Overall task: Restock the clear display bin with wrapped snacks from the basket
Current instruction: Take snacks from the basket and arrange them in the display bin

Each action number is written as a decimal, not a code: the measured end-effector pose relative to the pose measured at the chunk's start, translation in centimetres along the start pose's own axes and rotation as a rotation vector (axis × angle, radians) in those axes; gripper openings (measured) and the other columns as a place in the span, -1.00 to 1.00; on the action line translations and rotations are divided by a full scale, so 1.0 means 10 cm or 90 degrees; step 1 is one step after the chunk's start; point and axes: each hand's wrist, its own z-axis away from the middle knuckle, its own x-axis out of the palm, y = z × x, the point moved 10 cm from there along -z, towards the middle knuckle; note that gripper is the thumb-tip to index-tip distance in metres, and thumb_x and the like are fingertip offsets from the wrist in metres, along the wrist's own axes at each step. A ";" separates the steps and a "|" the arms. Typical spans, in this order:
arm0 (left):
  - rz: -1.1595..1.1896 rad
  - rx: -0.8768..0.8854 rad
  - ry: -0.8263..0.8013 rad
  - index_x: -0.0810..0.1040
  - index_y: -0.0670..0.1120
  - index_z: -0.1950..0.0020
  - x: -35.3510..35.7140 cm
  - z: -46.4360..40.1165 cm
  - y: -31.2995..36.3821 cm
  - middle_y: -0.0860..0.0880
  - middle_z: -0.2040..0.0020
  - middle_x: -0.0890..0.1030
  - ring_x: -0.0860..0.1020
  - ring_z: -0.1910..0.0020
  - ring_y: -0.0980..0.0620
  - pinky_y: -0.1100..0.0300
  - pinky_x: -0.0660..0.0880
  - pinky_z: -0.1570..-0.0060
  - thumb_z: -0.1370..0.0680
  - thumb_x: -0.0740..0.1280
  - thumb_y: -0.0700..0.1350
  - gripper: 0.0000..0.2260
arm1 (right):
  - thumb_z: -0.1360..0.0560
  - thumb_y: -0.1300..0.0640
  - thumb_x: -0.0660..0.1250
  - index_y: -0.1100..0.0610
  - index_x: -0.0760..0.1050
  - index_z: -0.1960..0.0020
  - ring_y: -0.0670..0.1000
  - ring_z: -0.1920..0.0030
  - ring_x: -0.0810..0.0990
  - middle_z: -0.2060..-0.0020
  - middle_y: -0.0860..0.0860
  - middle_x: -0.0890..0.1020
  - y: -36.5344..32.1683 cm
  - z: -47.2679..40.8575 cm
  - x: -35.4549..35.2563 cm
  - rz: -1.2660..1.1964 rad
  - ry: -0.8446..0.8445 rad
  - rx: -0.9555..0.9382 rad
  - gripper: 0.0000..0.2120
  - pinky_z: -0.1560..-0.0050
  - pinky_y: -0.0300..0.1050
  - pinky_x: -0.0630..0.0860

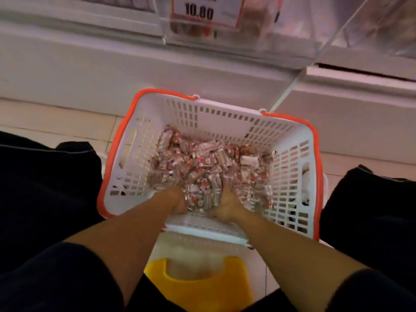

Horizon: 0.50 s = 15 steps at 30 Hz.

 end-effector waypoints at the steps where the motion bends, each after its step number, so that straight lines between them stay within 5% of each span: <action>1: 0.004 -0.017 0.019 0.44 -0.16 -0.43 0.03 -0.09 0.03 -0.17 -0.42 0.43 0.41 -0.38 -0.14 0.02 0.33 -0.41 -0.67 0.16 -0.07 -0.64 | -0.32 0.16 0.62 0.02 -0.17 -0.61 0.22 -0.45 0.31 -0.57 0.14 0.10 -0.03 -0.07 0.08 0.013 0.011 -0.004 0.18 -0.37 0.04 0.39; 4: 0.032 -0.076 0.076 0.35 -0.16 -0.48 -0.06 -0.10 0.03 -0.19 -0.45 0.35 0.35 -0.42 -0.18 -0.04 0.29 -0.42 -0.65 0.20 -0.07 -0.59 | -0.44 0.33 0.47 -0.12 -0.29 -0.58 0.29 -0.39 0.39 -0.59 0.13 -0.07 -0.08 -0.28 0.04 0.100 0.080 -0.018 0.10 -0.29 0.13 0.46; 7: 0.133 -0.092 0.110 0.39 -0.18 -0.43 -0.16 -0.06 -0.07 -0.20 -0.38 0.45 0.44 -0.35 -0.16 0.01 0.36 -0.36 -0.61 0.29 -0.10 -0.59 | -0.47 0.34 0.42 -0.12 -0.27 -0.59 0.27 -0.10 0.58 -0.36 0.28 0.37 -0.09 -0.38 0.10 0.135 0.058 -0.068 0.05 -0.10 0.17 0.58; 10: 0.178 -0.084 0.085 0.54 -0.19 -0.30 -0.07 -0.11 -0.11 -0.19 -0.25 0.58 0.55 -0.24 -0.16 0.02 0.49 -0.25 -0.57 0.33 -0.15 -0.69 | -0.41 0.20 0.53 -0.02 0.01 -0.57 0.21 0.02 0.62 -0.02 0.18 0.58 -0.12 -0.42 0.03 0.073 0.071 -0.098 -0.07 0.01 0.15 0.61; 13: 0.208 -0.097 0.086 0.57 -0.18 -0.26 -0.07 -0.11 -0.15 -0.19 -0.22 0.61 0.58 -0.20 -0.16 0.02 0.52 -0.20 -0.56 0.34 -0.18 -0.72 | -0.33 0.04 0.58 0.05 0.23 -0.37 0.18 -0.03 0.62 -0.02 0.10 0.60 -0.13 -0.43 0.04 0.078 0.061 -0.082 -0.25 -0.02 0.13 0.61; 15: 0.218 -0.090 0.083 0.56 -0.16 -0.29 -0.07 -0.13 -0.14 -0.18 -0.23 0.60 0.57 -0.20 -0.15 0.03 0.52 -0.20 -0.56 0.34 -0.14 -0.70 | -0.26 -0.07 0.62 0.06 0.18 -0.40 0.20 -0.12 0.59 -0.12 0.08 0.59 -0.10 -0.44 0.11 0.079 0.033 -0.058 -0.11 -0.08 0.07 0.58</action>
